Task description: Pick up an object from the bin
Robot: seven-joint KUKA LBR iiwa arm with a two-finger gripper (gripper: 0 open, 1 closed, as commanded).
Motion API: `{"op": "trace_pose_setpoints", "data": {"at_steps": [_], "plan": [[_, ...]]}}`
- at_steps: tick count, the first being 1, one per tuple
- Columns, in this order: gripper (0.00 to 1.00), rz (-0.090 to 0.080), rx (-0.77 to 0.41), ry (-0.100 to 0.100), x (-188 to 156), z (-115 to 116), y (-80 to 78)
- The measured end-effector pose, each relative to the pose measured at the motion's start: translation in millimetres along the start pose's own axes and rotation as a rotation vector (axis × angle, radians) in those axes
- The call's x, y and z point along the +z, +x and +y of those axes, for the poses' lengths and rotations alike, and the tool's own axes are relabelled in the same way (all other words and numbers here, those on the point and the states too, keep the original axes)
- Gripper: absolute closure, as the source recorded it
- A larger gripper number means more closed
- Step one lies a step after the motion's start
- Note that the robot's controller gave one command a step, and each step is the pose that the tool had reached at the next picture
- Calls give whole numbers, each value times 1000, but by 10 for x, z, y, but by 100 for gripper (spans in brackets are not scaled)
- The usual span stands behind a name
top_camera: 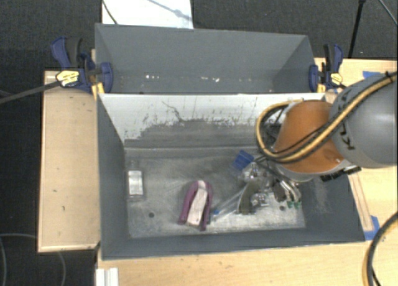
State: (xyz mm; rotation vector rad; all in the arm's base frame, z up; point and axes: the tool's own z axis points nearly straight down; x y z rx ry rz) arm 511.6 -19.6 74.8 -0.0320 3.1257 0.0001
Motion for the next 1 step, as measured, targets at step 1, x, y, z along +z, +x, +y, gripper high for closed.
{"op": "trace_pose_setpoints", "data": {"at_steps": [1], "plan": [[100, 4, -4, 1, -1616, -54, -267]]}}
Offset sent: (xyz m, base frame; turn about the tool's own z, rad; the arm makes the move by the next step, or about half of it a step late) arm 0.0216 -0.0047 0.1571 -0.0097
